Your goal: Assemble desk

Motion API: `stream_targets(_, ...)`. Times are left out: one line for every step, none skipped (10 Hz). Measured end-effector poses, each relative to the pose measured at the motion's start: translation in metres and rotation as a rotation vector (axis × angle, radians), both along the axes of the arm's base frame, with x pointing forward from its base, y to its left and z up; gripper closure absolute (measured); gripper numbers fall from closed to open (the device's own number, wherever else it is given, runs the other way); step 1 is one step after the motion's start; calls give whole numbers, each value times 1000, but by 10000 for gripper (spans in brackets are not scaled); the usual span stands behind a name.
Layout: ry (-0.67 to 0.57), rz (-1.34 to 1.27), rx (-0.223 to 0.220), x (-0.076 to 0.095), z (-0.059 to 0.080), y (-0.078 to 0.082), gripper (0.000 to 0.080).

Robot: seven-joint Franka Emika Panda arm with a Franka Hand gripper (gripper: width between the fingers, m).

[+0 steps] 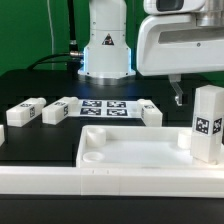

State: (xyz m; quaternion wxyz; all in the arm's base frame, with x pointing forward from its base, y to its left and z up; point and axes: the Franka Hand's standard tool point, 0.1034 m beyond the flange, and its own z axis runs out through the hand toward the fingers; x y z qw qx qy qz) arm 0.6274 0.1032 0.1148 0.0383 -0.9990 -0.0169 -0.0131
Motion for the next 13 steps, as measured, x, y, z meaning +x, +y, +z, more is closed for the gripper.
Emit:
stream_targets(-11, 103, -15, 1, 1, -1, 151)
stream_targets(-20, 225, -29, 2, 1, -2, 151)
stream_targets(-25, 303, -37, 2, 0, -3, 151)
stream_targets(-34, 378, -45, 3, 0, -2, 151)
stream_targets(-43, 425, -51, 3, 0, 0, 151)
stream_targets(-44, 440, -51, 3, 0, 0, 163)
stream_targets(-44, 442, -51, 3, 0, 0, 163)
stream_targets(-44, 441, -51, 3, 0, 0, 332)
stream_targets(-44, 441, -51, 3, 0, 0, 514)
stream_targets(-44, 441, -51, 3, 0, 0, 511)
stream_targets(-43, 423, -50, 3, 0, 0, 511)
stream_targets(-42, 408, -49, 3, 0, 0, 511)
stream_targets(-38, 345, -46, 3, 0, 0, 511)
